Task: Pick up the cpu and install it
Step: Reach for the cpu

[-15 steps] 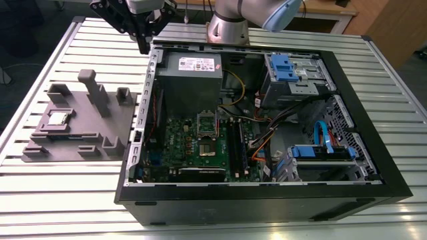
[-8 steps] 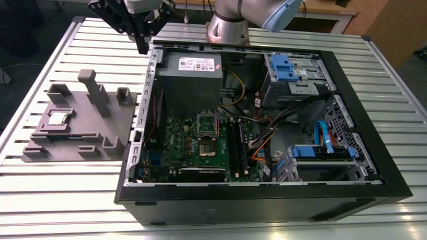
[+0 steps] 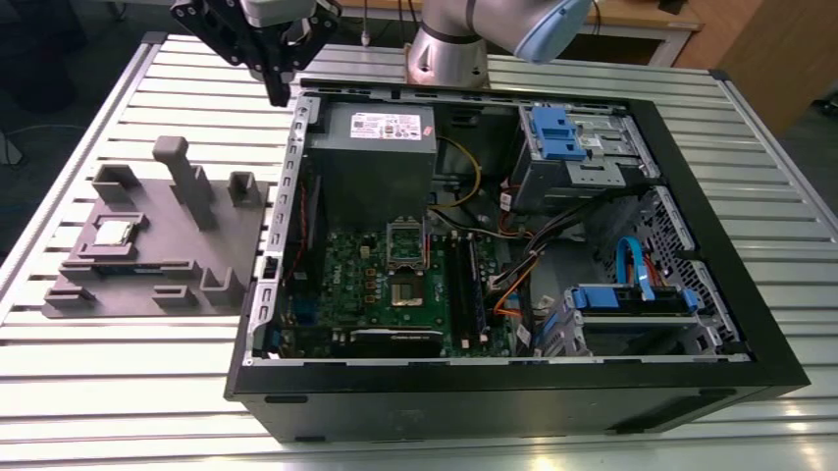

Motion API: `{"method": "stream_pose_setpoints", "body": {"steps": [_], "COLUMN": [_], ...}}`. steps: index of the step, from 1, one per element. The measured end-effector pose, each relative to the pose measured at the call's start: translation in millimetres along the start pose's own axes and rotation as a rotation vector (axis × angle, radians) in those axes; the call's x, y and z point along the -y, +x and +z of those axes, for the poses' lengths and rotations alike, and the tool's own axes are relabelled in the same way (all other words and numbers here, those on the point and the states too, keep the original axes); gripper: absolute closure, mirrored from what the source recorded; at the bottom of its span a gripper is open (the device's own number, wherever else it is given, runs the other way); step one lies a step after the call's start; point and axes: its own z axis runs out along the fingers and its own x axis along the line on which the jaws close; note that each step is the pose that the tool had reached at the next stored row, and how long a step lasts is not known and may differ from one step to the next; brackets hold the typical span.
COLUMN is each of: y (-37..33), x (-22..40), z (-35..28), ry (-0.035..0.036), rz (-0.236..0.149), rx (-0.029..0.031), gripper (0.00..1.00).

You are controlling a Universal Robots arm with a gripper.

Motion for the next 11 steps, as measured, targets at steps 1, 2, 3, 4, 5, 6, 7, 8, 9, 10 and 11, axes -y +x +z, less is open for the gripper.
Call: {"method": "stream_pose_setpoints", "body": {"steps": [1,2,3,4,5,6,7,8,9,10,11], "y": [0.1,0.4,0.5,0.8,1.0,1.5,1.8,2.4,2.9,3.3,3.5], "x": [0.0,0.0,0.0,0.0,0.1,0.1,0.1,0.2,0.2,0.2,0.2], "z": [0.0,0.0,0.0,0.0,0.0,0.0,0.0,0.0,0.0,0.0,0.0], "ry": [0.0000,0.0000,0.0000,0.0000,0.0000,-0.0001,0.0000,0.0000,0.0000,0.0000,0.0000], "rz": [0.000,0.000,0.000,0.000,0.000,0.000,0.000,0.000,0.000,0.000,0.000], "rx": [0.0000,-0.0001,0.0000,-0.0001,0.0000,0.0000,0.0000,-0.0001,0.0000,0.0000,0.0000], "gripper": [0.90,0.90,0.90,0.90,0.90,0.90,0.90,0.90,0.90,0.90,0.90]}}
